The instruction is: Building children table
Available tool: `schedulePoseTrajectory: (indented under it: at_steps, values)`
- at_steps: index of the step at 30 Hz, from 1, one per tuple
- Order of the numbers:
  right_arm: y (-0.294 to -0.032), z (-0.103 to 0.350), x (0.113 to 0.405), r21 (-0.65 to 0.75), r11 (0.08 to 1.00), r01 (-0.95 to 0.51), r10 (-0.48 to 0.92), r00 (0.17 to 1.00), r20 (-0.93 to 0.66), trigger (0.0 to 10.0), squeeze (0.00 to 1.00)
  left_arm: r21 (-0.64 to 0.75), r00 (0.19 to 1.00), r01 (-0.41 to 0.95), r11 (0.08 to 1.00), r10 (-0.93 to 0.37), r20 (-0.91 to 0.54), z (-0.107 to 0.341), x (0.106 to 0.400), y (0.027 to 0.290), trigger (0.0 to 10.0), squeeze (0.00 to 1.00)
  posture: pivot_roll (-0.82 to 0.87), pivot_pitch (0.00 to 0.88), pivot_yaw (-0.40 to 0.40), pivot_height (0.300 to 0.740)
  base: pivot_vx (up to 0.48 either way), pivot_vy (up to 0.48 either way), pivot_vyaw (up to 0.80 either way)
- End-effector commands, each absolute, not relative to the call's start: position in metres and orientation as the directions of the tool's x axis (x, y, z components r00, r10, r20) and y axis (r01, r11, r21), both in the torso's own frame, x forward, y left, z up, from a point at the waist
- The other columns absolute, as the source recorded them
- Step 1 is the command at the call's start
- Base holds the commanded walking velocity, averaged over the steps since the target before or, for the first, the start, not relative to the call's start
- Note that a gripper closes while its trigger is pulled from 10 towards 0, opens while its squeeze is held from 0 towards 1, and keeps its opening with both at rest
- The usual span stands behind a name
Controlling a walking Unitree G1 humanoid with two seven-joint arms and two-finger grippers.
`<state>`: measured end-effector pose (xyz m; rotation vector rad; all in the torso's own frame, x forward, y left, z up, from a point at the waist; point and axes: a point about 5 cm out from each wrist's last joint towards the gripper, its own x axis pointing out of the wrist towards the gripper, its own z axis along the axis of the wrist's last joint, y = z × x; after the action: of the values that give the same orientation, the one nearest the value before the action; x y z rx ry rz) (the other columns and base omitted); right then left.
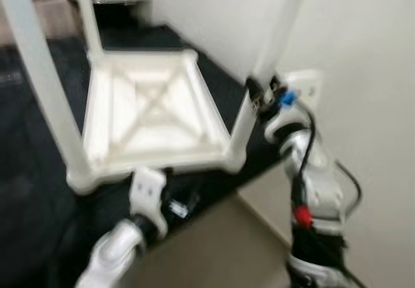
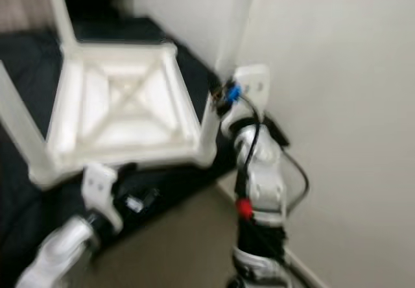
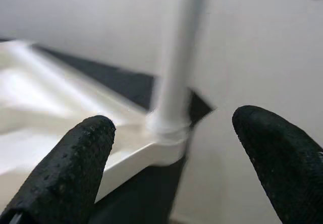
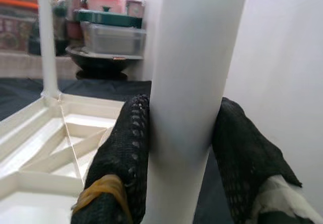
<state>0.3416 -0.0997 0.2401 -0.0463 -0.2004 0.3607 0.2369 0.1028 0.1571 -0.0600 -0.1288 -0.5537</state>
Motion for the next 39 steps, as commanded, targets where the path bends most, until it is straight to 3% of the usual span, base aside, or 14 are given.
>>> schedulePoseTrajectory:
  at_steps: [1, 2, 7, 8, 10, 11, 15, 21, 24, 27, 31, 37, 38, 39]
  values:
    - [-0.083, 0.198, 0.350, -0.069, 0.894, -0.443, 0.443, 0.896, -0.023, 0.0, 0.00, -0.051, 0.836, 0.545, 0.837, -0.538, 0.106, 0.148, 0.239, 0.098, 10.0, 0.00, -0.05, 0.000, -0.180, 0.740, 0.000, 0.000, 0.00]
    - [-0.078, 0.206, 0.353, -0.046, 0.882, -0.469, 0.469, 0.883, -0.003, 10.0, 0.00, -0.053, 0.840, 0.540, 0.840, -0.533, 0.106, 0.148, 0.238, 0.099, 10.0, 0.00, -0.05, 0.000, -0.176, 0.740, 0.000, 0.000, 0.00]
    - [-0.068, 0.229, 0.345, -0.017, 0.856, -0.516, 0.516, 0.855, 0.046, 10.0, 0.00, -0.059, 0.850, 0.522, 0.851, -0.514, 0.115, 0.150, 0.230, 0.103, 10.0, 0.00, -0.05, 0.055, -0.163, 0.740, 0.000, 0.000, 0.00]
    - [-0.066, 0.235, 0.341, 0.003, 0.839, -0.544, 0.543, 0.838, 0.058, 10.0, 0.19, -0.062, 0.848, 0.526, 0.848, -0.517, 0.118, 0.151, 0.227, 0.102, 10.0, 0.00, -0.05, 0.083, -0.157, 0.740, 0.000, 0.000, 0.00]
    - [-0.066, 0.239, 0.339, 0.012, 0.813, -0.582, 0.580, 0.812, 0.066, 10.0, 0.19, -0.066, 0.845, 0.531, 0.845, -0.522, 0.117, 0.152, 0.224, 0.102, 10.0, 0.00, -0.05, 0.093, -0.155, 0.740, 0.000, 0.000, 0.00]
    - [-0.067, 0.242, 0.338, 0.015, 0.754, -0.657, 0.654, 0.753, 0.072, 10.0, 1.00, -0.070, 0.839, 0.541, 0.838, -0.532, 0.113, 0.153, 0.220, 0.100, 10.0, 0.00, -0.04, 0.127, -0.150, 0.740, 0.000, 0.000, 0.00]
    - [-0.088, 0.246, 0.340, -0.077, 0.559, -0.825, 0.828, 0.560, 0.016, 10.0, 1.00, -0.077, 0.825, 0.563, 0.823, -0.555, 0.104, 0.157, 0.201, 0.096, 10.0, 0.00, -0.01, 0.212, -0.144, 0.740, 0.000, 0.000, 0.00]
    - [-0.108, 0.255, 0.351, -0.121, 0.480, -0.869, 0.875, 0.484, -0.002, 10.0, 1.00, -0.081, 0.827, 0.561, 0.824, -0.553, 0.101, 0.159, 0.191, 0.096, 10.0, 0.00, 0.00, 0.241, -0.140, 0.740, 0.000, 0.000, 0.00]
    - [-0.115, 0.280, 0.347, -0.161, 0.224, -0.961, 0.974, 0.224, 0.016, 10.0, 1.00, -0.082, 0.837, 0.547, 0.833, -0.539, 0.095, 0.162, 0.177, 0.098, 10.0, 0.00, 0.05, 0.282, -0.147, 0.740, 0.000, 0.000, 0.00]
    - [-0.116, 0.288, 0.350, -0.159, 0.166, -0.973, 0.986, 0.165, 0.018, 10.0, 1.00, -0.083, 0.842, 0.538, 0.839, -0.531, 0.091, 0.164, 0.174, 0.099, 10.0, 0.00, 0.06, 0.293, -0.150, 0.740, 0.000, 0.000, 0.00]
    - [-0.125, 0.307, 0.363, -0.182, 0.052, -0.982, 0.998, 0.057, -0.023, 10.0, 0.00, -0.080, 0.857, 0.514, 0.854, -0.509, 0.076, 0.168, 0.163, 0.101, 10.0, 0.00, 0.11, 0.312, -0.150, 0.740, 0.000, 0.000, 0.00]
    - [-0.130, 0.317, 0.363, -0.194, -0.036, -0.980, 0.997, -0.021, -0.076, 10.0, 0.00, -0.070, 0.865, 0.500, 0.863, -0.495, 0.076, 0.170, 0.159, 0.104, 10.0, 0.00, 0.12, 0.316, -0.148, 0.740, 0.000, 0.000, 0.00]
    - [-0.130, 0.321, 0.363, -0.203, -0.043, -0.978, 0.997, -0.029, -0.076, 4.5, 0.00, -0.068, 0.866, 0.500, 0.864, -0.495, 0.075, 0.170, 0.158, 0.104, 10.0, 0.00, 0.12, 0.314, -0.149, 0.740, 0.000, 0.000, 0.00]
    - [-0.129, 0.325, 0.364, -0.215, -0.045, -0.975, 0.997, -0.030, -0.071, 2.3, 0.00, -0.068, 0.866, 0.500, 0.864, -0.495, 0.075, 0.171, 0.157, 0.104, 10.0, 0.00, 0.12, 0.314, -0.149, 0.740, 0.000, 0.000, 0.00]
